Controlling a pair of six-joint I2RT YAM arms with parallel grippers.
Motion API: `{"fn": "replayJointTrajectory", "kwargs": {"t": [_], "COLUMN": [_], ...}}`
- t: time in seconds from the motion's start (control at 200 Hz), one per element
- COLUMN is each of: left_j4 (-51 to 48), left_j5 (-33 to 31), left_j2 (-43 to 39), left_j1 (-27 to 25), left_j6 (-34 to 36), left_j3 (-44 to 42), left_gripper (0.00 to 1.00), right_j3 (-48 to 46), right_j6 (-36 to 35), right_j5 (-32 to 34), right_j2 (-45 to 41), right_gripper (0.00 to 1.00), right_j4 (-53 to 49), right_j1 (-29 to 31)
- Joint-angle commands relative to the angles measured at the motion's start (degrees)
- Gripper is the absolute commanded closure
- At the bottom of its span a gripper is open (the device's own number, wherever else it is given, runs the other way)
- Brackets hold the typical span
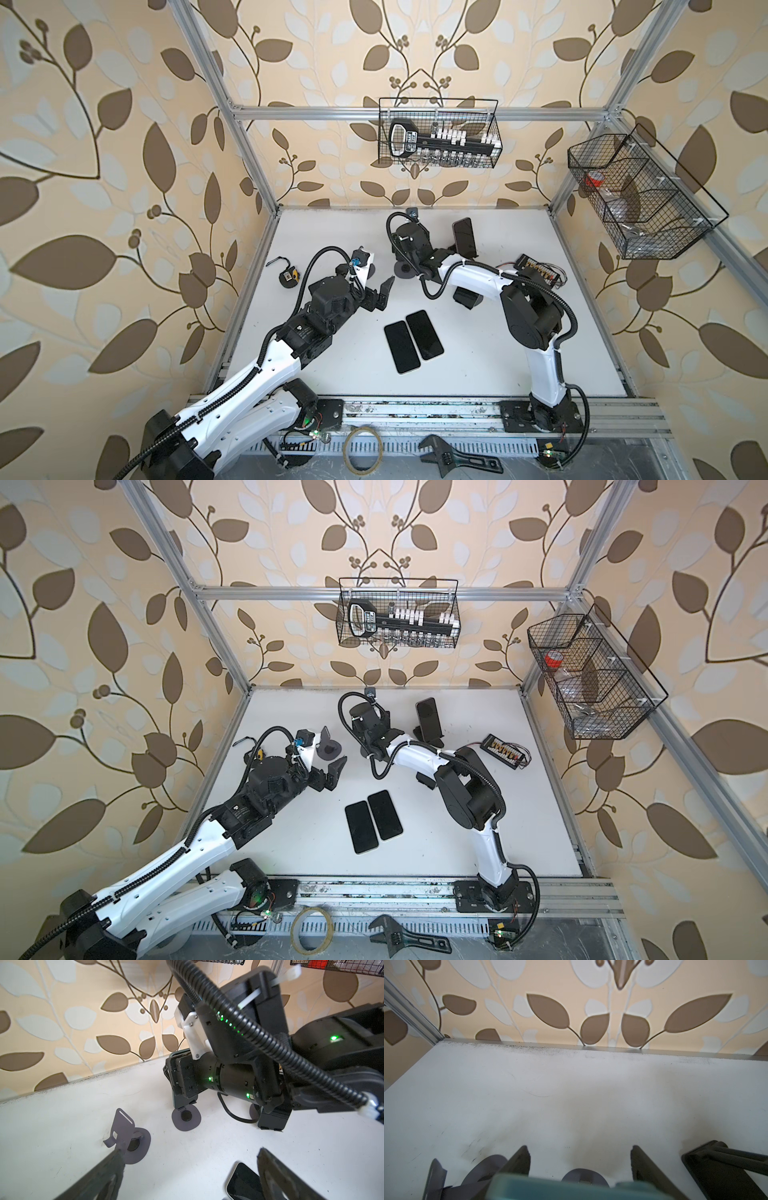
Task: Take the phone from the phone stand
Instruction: 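Raise the green phone clear of the stand and pull it toward the robot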
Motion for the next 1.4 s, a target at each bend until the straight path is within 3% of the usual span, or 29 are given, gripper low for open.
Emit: {"fn": "replayJointTrajectory", "kwargs": {"t": [0.0,1.395], "left_j4": [2.8,2.7], "left_j5": [0.7,0.4], "left_j2": [0.6,0.7], "left_j1": [-0.5,-0.6], "left_j6": [-0.2,-0.6], "left_j3": [1.6,1.7], "left_gripper": [0.01,0.01], "right_j3": [-1.4,-2.6], "right_j6": [0.3,-1.0], "right_j5": [-2.0,-2.9], "right_j2": [-1.5,-3.6], "right_gripper": [0.32,0.37], "right_j4": [0.0,0.7], "right_j1": [-0.2,-0.2]}}
